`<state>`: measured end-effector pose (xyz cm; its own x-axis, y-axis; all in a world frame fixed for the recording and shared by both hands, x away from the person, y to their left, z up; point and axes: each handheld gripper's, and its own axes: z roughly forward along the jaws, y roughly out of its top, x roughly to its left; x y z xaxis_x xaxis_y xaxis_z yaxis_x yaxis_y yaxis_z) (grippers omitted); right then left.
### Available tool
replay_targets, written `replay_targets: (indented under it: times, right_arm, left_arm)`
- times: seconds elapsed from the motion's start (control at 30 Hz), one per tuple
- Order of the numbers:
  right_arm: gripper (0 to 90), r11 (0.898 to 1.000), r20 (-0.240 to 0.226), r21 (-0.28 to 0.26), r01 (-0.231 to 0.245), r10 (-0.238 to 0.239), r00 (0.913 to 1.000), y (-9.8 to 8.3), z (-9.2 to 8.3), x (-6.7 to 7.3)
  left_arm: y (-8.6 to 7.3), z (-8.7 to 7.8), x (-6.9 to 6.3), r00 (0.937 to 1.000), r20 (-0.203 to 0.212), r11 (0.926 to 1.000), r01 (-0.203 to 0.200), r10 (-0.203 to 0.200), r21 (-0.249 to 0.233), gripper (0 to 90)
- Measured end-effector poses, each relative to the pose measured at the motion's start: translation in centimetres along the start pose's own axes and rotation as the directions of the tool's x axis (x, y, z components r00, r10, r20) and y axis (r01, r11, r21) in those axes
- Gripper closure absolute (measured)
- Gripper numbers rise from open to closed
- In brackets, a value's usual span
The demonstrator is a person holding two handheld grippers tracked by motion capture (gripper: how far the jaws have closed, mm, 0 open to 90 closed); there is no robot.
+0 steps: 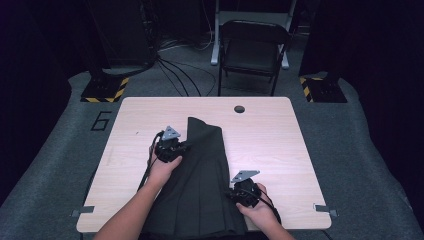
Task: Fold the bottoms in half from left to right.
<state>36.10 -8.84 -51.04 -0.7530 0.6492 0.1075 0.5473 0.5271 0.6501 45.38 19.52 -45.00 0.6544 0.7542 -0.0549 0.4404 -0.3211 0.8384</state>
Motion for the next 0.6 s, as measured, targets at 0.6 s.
replay_targets:
  times: [0.6]
  right_arm:
    - [77.6,0.998,-0.028,-0.011,-0.064,0.064,0.9976,-0.2,0.2,-0.6]
  left_arm:
    - [-1.5,-0.9,-3.0,0.9889,0.092,0.9932,-0.117,0.117,-0.006,80.4]
